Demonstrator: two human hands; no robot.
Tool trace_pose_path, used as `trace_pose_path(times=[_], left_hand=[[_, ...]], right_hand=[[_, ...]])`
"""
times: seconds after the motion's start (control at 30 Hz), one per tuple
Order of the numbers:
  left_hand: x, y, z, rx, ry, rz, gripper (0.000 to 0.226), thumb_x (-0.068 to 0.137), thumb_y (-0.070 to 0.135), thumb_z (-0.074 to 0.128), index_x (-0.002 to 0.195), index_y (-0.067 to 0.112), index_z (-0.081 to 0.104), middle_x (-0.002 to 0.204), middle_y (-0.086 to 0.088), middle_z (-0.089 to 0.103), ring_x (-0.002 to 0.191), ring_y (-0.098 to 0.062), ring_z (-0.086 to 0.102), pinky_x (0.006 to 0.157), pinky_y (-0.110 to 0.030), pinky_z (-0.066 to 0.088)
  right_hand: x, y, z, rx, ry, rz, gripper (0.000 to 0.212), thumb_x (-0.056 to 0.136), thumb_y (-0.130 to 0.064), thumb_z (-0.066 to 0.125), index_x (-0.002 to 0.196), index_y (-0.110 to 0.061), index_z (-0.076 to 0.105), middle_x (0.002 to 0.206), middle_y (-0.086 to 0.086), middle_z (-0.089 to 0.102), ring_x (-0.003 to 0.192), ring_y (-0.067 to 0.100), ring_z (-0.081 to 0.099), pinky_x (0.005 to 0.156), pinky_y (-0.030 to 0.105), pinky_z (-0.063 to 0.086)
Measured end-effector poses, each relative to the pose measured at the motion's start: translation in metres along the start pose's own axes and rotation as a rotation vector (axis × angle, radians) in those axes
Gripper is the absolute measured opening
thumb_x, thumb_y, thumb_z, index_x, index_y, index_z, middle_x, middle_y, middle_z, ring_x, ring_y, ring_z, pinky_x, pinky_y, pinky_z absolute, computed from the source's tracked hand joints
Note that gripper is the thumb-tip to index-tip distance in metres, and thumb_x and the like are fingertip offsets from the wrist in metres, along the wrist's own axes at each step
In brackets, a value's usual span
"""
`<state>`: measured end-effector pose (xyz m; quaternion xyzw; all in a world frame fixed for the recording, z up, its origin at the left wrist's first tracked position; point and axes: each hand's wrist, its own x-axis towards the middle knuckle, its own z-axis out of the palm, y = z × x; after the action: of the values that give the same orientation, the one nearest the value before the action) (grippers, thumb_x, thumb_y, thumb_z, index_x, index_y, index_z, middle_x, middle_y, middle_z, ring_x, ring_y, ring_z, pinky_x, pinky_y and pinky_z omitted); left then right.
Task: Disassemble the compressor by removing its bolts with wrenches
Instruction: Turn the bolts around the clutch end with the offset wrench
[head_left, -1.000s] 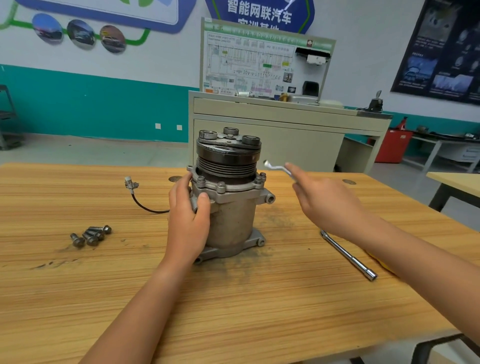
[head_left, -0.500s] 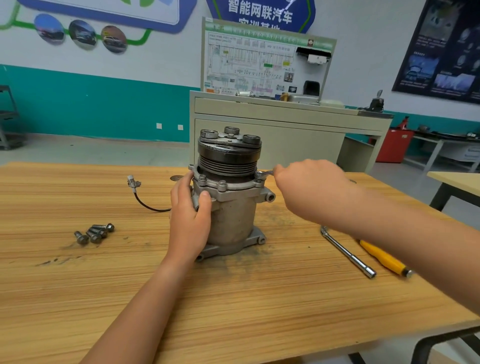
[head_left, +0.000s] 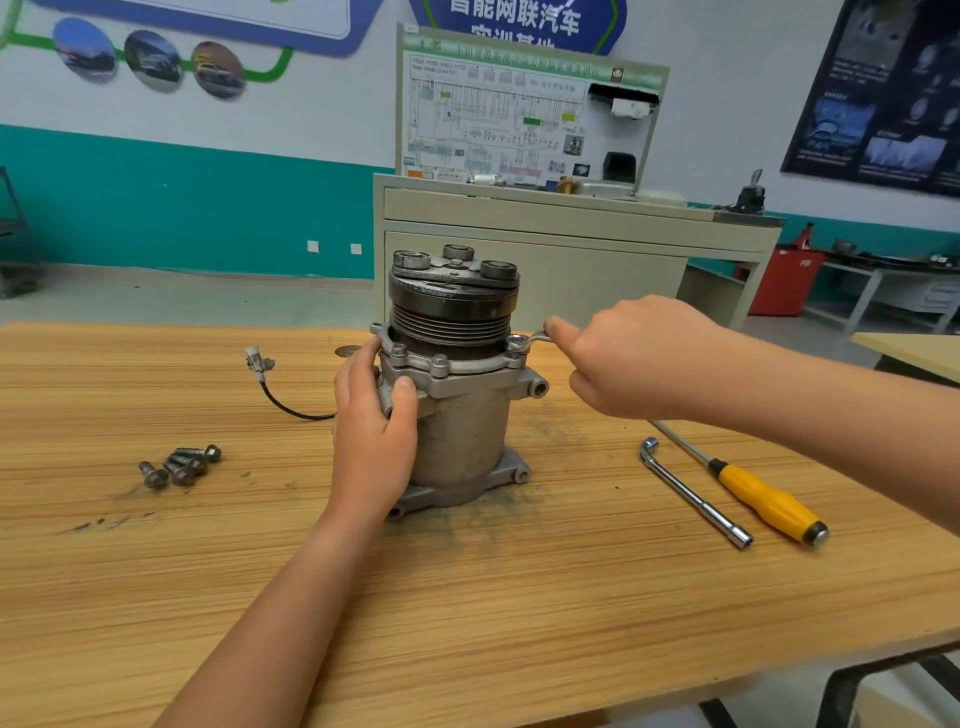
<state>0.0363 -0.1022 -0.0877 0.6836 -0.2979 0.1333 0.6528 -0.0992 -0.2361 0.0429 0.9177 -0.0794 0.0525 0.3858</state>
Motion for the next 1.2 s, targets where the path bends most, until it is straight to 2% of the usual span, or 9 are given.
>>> trace_pose_path(times=[0.2,0.37,0.5,0.7,0.77,0.87,0.93,1.07,1.2], left_hand=[[0.000,0.000,0.000,-0.003,0.001,-0.005,0.046,0.097,0.019,0.040,0.143,0.020,0.032,0.131,0.012,0.033,0.121,0.000,0.033,0.100,-0.020,0.024],[0.000,-0.001,0.000,0.005,0.005,-0.003,0.046,0.097,0.019,0.040,0.142,0.020,0.032,0.130,0.013,0.033,0.112,0.010,0.031,0.088,0.000,0.022],[0.000,0.001,0.000,-0.001,0.009,-0.016,0.046,0.097,0.018,0.040,0.142,0.020,0.032,0.132,0.011,0.032,0.119,0.003,0.033,0.097,-0.016,0.023],[-0.001,0.001,0.000,0.013,0.005,-0.005,0.046,0.097,0.018,0.040,0.143,0.019,0.032,0.138,0.006,0.034,0.117,0.008,0.030,0.097,-0.012,0.021],[0.001,0.001,0.000,0.018,0.004,-0.008,0.046,0.097,0.018,0.040,0.143,0.018,0.032,0.142,0.003,0.034,0.117,0.008,0.029,0.098,-0.013,0.021],[-0.001,0.001,0.000,0.013,0.006,-0.010,0.047,0.097,0.017,0.040,0.143,0.017,0.032,0.143,0.001,0.035,0.117,0.009,0.029,0.099,-0.012,0.022],[-0.001,0.002,0.001,0.017,0.005,-0.005,0.047,0.097,0.017,0.040,0.143,0.016,0.032,0.143,0.001,0.034,0.116,0.011,0.028,0.099,-0.011,0.021],[-0.001,0.001,0.000,0.019,0.001,-0.009,0.047,0.097,0.017,0.040,0.143,0.017,0.031,0.143,0.002,0.034,0.118,0.007,0.029,0.101,-0.016,0.022],[-0.002,0.002,0.000,0.012,-0.002,-0.017,0.046,0.098,0.018,0.039,0.143,0.018,0.030,0.142,0.003,0.034,0.121,0.004,0.030,0.102,-0.019,0.024]], right_hand=[[0.005,0.012,0.002,0.071,-0.005,-0.039,0.043,0.094,-0.027,0.032,0.135,-0.015,0.034,0.055,-0.002,0.033,0.047,0.011,0.031,0.041,0.023,0.022],[0.004,0.013,0.010,0.153,-0.002,-0.022,0.045,0.094,-0.027,0.033,0.138,-0.017,0.033,0.055,-0.003,0.035,0.048,0.010,0.033,0.042,0.024,0.024],[0.007,0.015,0.015,0.073,0.042,-0.056,0.042,0.096,-0.028,0.030,0.136,-0.016,0.033,0.054,-0.002,0.035,0.046,0.011,0.032,0.041,0.024,0.023],[0.024,0.025,0.031,0.000,0.072,-0.009,0.044,0.090,0.000,0.038,0.131,-0.016,0.036,0.057,-0.003,0.034,0.046,0.013,0.033,0.040,0.025,0.022],[0.041,0.016,0.039,0.085,0.097,0.080,0.040,0.088,0.005,0.039,0.123,-0.014,0.041,0.061,-0.002,0.038,0.054,0.019,0.041,0.046,0.028,0.026],[0.066,-0.005,0.053,0.269,0.148,0.166,0.037,0.089,0.004,0.039,0.122,-0.012,0.044,0.086,0.007,0.062,0.078,0.028,0.058,0.055,0.033,0.038],[0.071,-0.010,0.065,0.329,0.206,0.188,0.034,0.090,0.002,0.040,0.121,-0.012,0.046,0.093,0.010,0.064,0.085,0.029,0.059,0.059,0.034,0.041],[0.044,-0.001,0.074,0.567,0.362,0.294,0.030,0.098,-0.014,0.038,0.126,-0.011,0.046,0.084,0.012,0.064,0.074,0.031,0.060,0.061,0.037,0.048],[0.007,-0.002,0.065,0.659,0.512,0.287,0.037,0.098,-0.018,0.040,0.134,-0.010,0.038,0.067,0.002,0.050,0.057,0.027,0.051,0.050,0.030,0.035]])
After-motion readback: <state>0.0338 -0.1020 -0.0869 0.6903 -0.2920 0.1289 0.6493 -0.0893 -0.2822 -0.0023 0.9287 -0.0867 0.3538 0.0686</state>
